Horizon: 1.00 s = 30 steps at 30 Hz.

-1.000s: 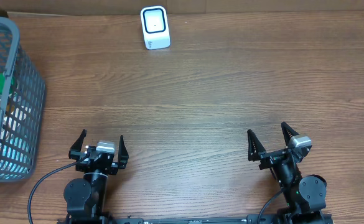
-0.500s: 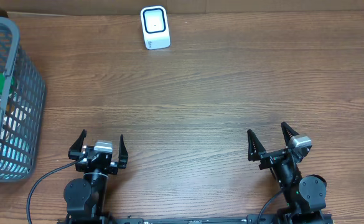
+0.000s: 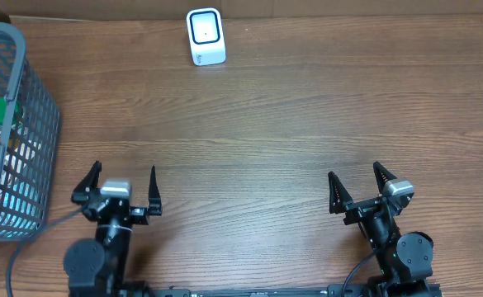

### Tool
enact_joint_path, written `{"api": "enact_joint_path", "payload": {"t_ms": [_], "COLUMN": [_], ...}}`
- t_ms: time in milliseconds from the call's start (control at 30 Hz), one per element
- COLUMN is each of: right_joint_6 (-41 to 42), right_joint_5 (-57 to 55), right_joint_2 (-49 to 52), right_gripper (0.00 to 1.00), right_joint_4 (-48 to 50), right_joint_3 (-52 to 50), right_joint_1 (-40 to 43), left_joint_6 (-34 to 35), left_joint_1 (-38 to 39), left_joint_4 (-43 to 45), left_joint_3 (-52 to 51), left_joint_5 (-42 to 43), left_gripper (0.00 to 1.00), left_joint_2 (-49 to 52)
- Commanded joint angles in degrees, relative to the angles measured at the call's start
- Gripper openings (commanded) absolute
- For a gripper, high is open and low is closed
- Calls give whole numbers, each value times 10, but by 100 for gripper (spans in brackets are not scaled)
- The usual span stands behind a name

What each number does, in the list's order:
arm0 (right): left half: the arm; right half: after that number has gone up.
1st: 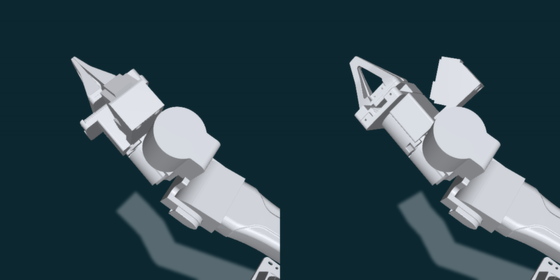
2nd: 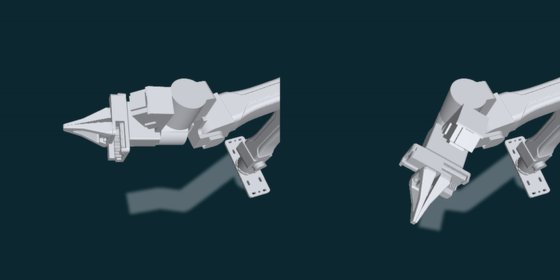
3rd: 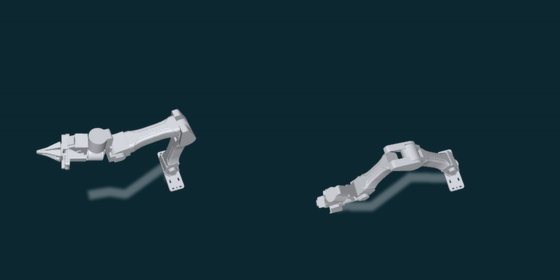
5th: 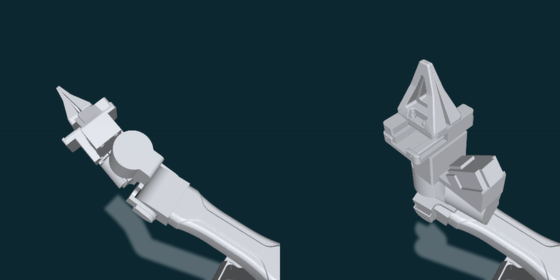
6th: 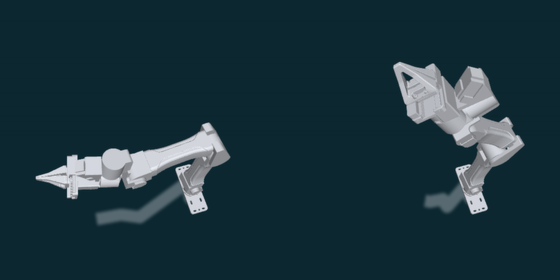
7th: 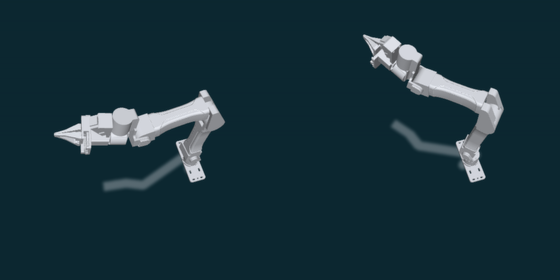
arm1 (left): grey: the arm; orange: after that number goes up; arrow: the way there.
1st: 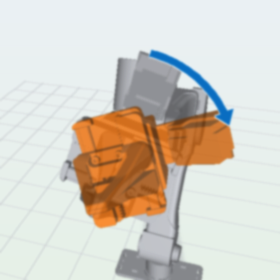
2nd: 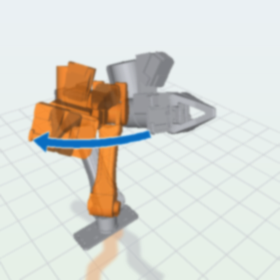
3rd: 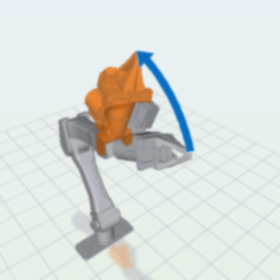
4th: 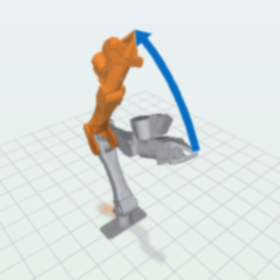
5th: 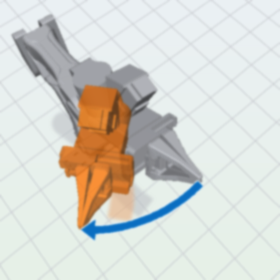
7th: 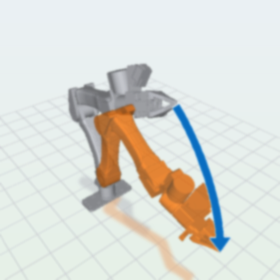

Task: Scan the item barcode
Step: 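Reach the left gripper into the basket and grasp the orange tissue pack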

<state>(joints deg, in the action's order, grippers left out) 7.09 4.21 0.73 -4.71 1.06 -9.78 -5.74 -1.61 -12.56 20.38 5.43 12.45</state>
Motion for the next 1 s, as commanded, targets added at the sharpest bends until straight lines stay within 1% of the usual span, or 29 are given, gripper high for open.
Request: {"api": "enact_joint_path", "payload": {"t_ms": [0,67,133,233,333,400,467,567,667,800,900,967], "right_joint_6": [2,2,2,2,2,2,2,2,2,2,2,2], "right_joint_5": [-1,-1,-1,-1,-1,-1,-1,-1,-1,-1,-1,-1], "right_joint_2": [-6,-6,-6,-6,-6,-6,-6,-6,-6,-6,-6,-6], "right_gripper": [100,100,100,100,100,100,100,100,100,100,100,100], "right_joint_4": [2,2,2,2,2,2,2,2,2,2,2,2], "right_joint_3": [-6,-6,-6,-6,-6,-6,-6,-6,-6,-6,-6,-6], "right_joint_1": [1,1,1,1,1,1,1,1,1,1,1,1], "left_joint_6": [35,45,47,47,47,47,47,47,47,69,64,75], "left_joint_1": [-3,-3,-3,-3,-3,-3,-3,-3,-3,-3,-3,-4], "left_joint_4": [-9,-35,-85,-184,-311,-370,-434,-488,-498,-507,-503,-492], "left_joint_3": [81,140,215,332,471,538,614,691,720,720,720,722], "left_joint_5": [51,71,93,110,112,123,153,189,197,201,200,183], "left_gripper": [100,100,100,100,100,100,100,100,100,99,100,100], "left_joint_2": [75,132,197,289,392,439,493,553,584,601,606,606]}}
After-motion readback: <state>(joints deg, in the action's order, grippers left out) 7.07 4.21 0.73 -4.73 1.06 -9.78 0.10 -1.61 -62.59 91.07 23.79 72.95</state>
